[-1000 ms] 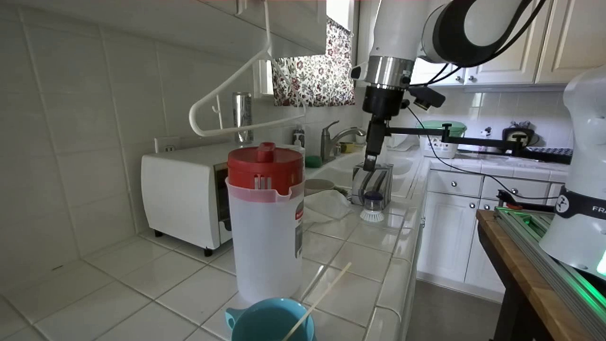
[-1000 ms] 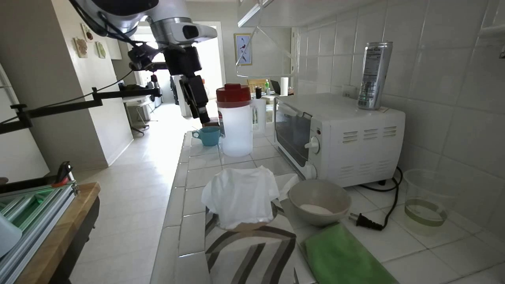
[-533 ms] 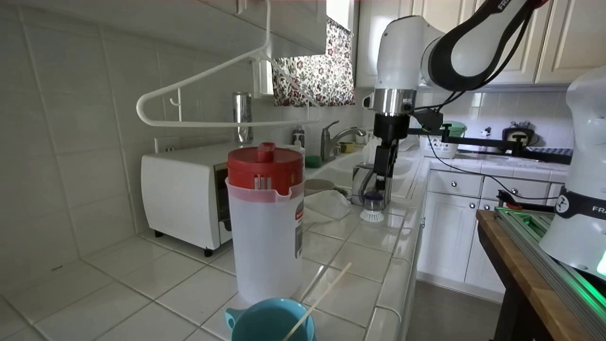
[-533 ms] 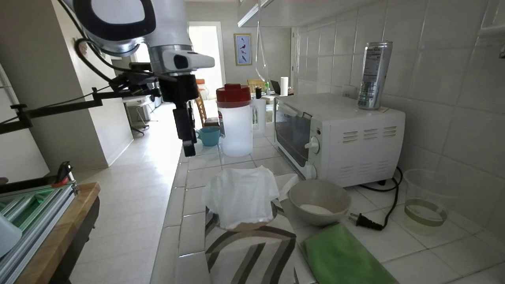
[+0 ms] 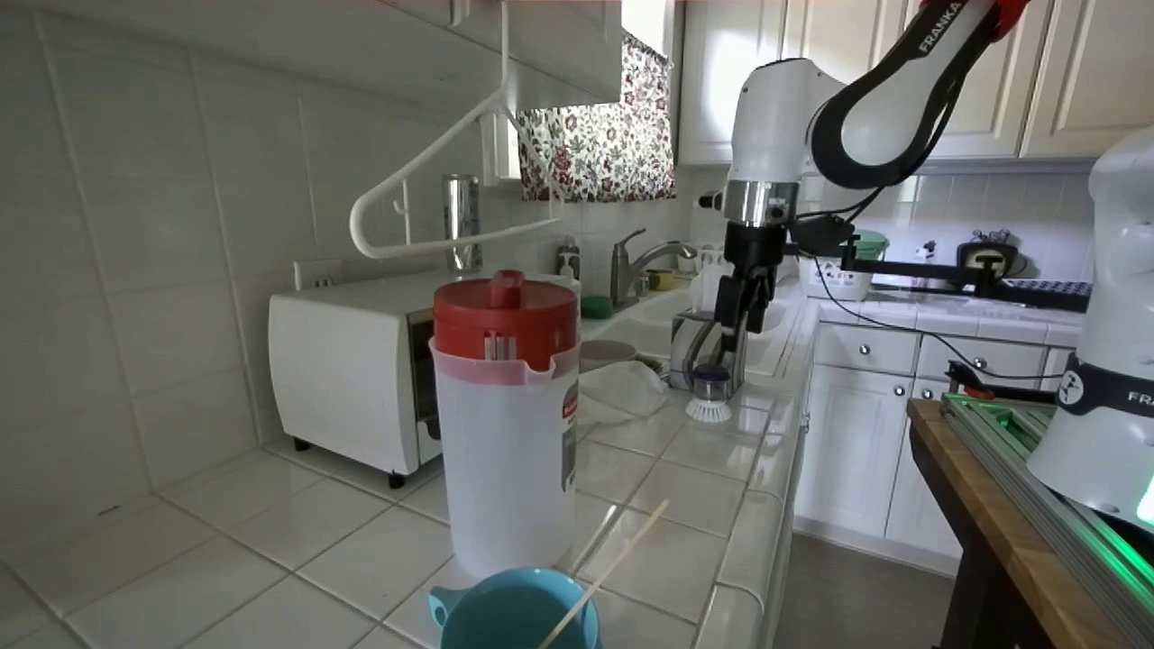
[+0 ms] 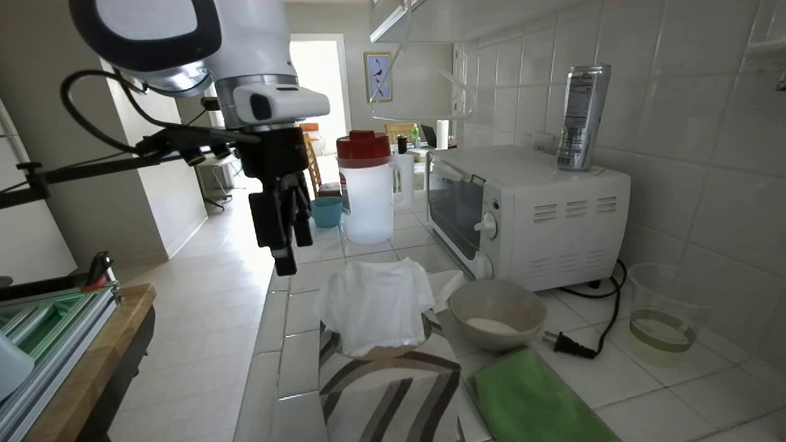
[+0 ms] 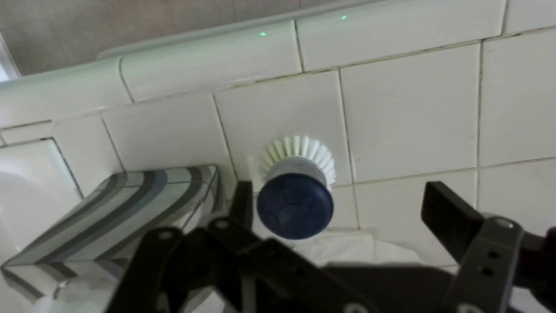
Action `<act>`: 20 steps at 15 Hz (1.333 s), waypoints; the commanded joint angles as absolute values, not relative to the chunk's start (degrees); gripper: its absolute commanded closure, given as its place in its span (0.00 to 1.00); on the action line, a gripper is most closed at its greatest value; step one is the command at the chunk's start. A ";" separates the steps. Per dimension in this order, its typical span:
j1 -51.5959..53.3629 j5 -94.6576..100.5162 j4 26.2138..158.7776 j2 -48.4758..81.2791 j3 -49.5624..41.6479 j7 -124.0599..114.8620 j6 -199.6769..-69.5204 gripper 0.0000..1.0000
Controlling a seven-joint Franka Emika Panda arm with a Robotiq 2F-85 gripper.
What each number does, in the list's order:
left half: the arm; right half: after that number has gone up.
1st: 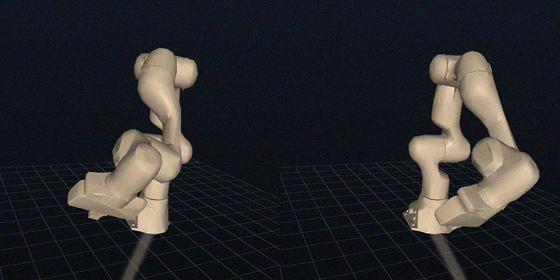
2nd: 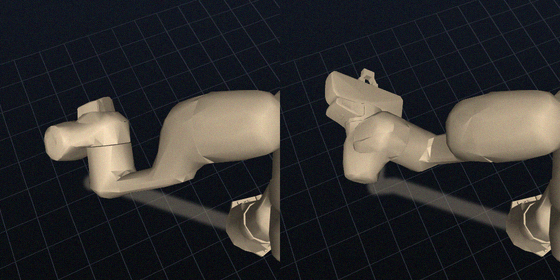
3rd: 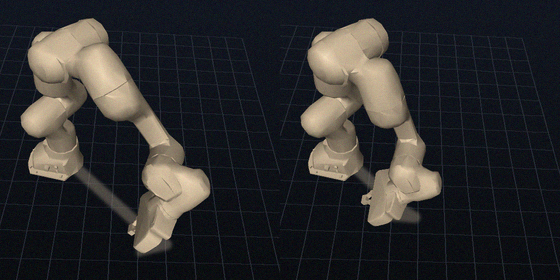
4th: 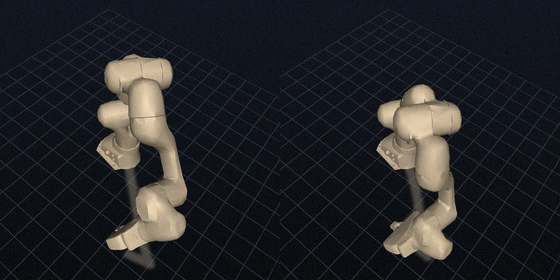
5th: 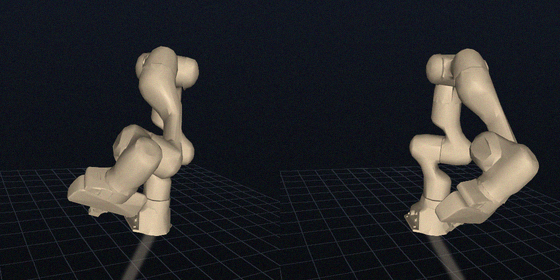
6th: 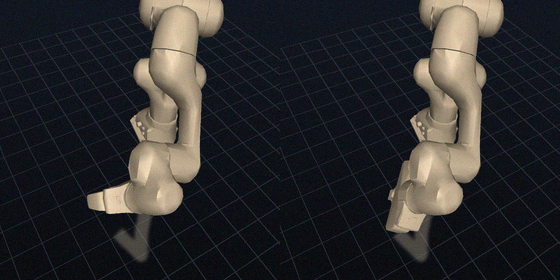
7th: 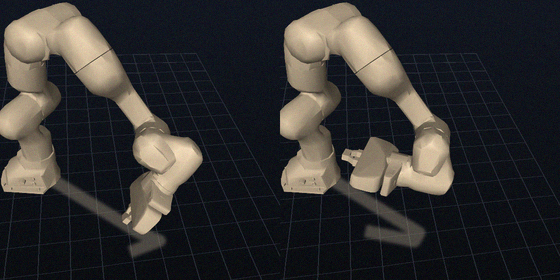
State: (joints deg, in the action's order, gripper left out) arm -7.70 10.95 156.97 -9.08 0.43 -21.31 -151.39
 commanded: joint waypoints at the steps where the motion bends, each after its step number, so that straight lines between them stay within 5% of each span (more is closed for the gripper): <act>1: -10.56 15.69 157.32 -8.48 -0.28 -24.30 -154.94 0.00; 20: -14.62 34.19 157.46 2.47 -4.30 -34.37 -174.47 0.00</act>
State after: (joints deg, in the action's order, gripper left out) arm -14.25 30.34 157.46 1.30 -3.46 -31.05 -171.23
